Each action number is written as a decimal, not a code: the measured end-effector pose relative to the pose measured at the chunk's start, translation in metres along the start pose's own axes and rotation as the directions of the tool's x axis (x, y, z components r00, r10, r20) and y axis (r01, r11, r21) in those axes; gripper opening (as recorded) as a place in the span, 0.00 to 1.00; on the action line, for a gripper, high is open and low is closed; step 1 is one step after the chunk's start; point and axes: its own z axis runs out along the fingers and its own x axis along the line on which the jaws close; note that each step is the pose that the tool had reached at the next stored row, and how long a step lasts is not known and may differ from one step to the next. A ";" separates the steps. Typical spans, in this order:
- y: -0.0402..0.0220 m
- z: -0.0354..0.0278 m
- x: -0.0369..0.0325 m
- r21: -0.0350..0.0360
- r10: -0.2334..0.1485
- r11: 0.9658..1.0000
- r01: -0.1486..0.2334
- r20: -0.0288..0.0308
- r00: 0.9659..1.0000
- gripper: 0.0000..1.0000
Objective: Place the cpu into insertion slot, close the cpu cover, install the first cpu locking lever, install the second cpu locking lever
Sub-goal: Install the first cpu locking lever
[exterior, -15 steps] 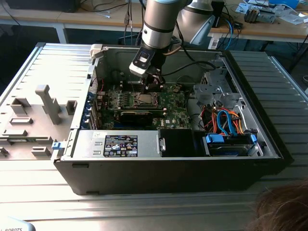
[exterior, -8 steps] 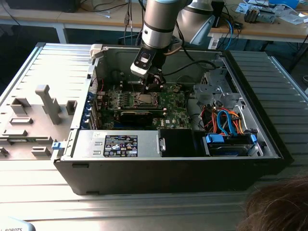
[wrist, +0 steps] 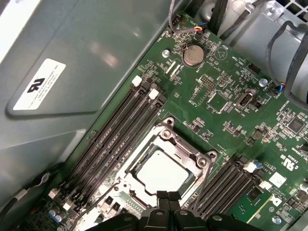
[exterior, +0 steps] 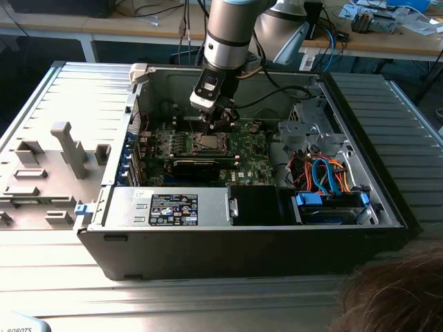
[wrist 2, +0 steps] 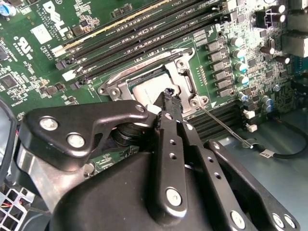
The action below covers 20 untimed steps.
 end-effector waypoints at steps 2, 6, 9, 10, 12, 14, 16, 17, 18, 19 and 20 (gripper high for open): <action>0.0000 0.0000 0.0000 0.001 -0.010 1.000 0.010 0.001 1.000 0.11; 0.0000 0.0000 0.0000 0.002 -0.027 1.000 0.027 0.002 1.000 0.11; 0.0000 0.0000 0.0000 0.003 -0.040 0.999 0.040 0.004 0.999 0.11; 0.0000 0.0000 0.0000 0.003 -0.044 0.999 0.044 0.004 0.999 0.11; 0.0000 0.0000 0.0000 0.004 -0.053 0.999 0.053 0.005 0.999 0.11; 0.0000 0.0000 0.0000 0.005 -0.063 0.998 0.063 0.005 0.998 0.11; 0.0000 0.0000 0.0000 0.006 -0.070 0.998 0.070 0.006 0.998 0.11; 0.0000 0.0000 0.0000 0.006 -0.077 0.997 0.077 0.007 0.997 0.11; 0.0000 0.0000 0.0000 0.007 -0.083 0.997 0.083 0.007 0.997 0.11; 0.0000 0.0000 0.0000 0.007 -0.089 0.996 0.089 0.008 0.996 0.11; 0.0000 0.0000 0.0000 0.007 -0.092 0.996 0.092 0.008 0.996 0.11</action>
